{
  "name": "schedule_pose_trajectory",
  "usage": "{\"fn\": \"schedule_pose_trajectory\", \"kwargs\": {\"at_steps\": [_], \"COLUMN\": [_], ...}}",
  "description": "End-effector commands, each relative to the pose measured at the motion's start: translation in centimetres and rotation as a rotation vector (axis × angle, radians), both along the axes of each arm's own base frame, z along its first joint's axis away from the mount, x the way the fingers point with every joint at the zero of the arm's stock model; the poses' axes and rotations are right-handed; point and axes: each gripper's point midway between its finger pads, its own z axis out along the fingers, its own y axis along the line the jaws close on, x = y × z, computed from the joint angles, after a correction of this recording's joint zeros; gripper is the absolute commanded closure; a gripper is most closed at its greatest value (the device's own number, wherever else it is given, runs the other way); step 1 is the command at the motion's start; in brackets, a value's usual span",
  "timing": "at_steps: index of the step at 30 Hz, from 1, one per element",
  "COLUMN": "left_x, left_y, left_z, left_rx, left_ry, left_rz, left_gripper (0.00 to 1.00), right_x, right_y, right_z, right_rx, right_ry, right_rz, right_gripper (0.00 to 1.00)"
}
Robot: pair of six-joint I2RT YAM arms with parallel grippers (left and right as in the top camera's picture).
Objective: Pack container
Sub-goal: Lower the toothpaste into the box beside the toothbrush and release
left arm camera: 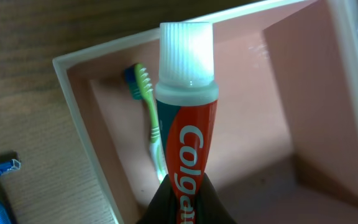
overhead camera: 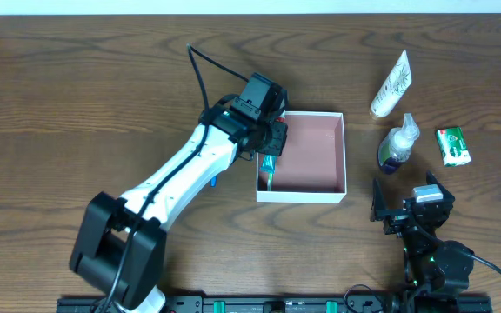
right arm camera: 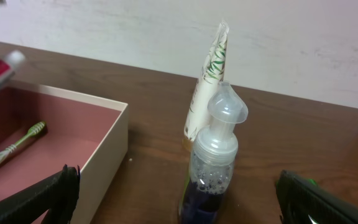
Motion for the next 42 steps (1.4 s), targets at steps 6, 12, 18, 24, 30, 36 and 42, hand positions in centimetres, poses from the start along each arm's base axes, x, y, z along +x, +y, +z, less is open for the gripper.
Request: {"fn": "schedule_pose_trajectory", "kwargs": {"at_steps": [6, 12, 18, 24, 30, 36, 42], "left_x": [0.8, 0.6, 0.5, 0.6, -0.1, -0.6, -0.4], "left_y": [0.2, 0.0, 0.0, 1.0, 0.6, 0.0, -0.1], "left_z": [-0.9, -1.2, -1.4, -2.0, -3.6, -4.6, -4.6], "left_rx": [0.035, 0.057, 0.136, 0.185, 0.214, 0.226, 0.224], "left_ry": [-0.010, -0.014, -0.064, -0.059, -0.025, -0.014, -0.019], "left_rz": [0.026, 0.028, 0.036, 0.093, 0.072, 0.052, 0.054], "left_gripper": [0.94, 0.94, 0.94, 0.94, 0.94, 0.94, 0.93], "right_x": [0.0, 0.0, 0.0, 0.0, 0.0, 0.0, 0.0], "right_y": [0.3, 0.3, 0.3, 0.3, 0.3, 0.3, 0.3], "right_z": [-0.1, -0.1, -0.1, -0.1, -0.1, -0.1, -0.1], "right_rx": [-0.011, -0.011, -0.011, -0.011, -0.011, -0.011, -0.011], "right_ry": [-0.002, -0.002, -0.002, -0.002, -0.002, -0.002, -0.002], "right_rz": [0.013, 0.013, 0.013, 0.013, 0.013, 0.013, 0.013], "right_gripper": [0.01, 0.01, 0.01, 0.01, 0.01, 0.01, 0.01]}}
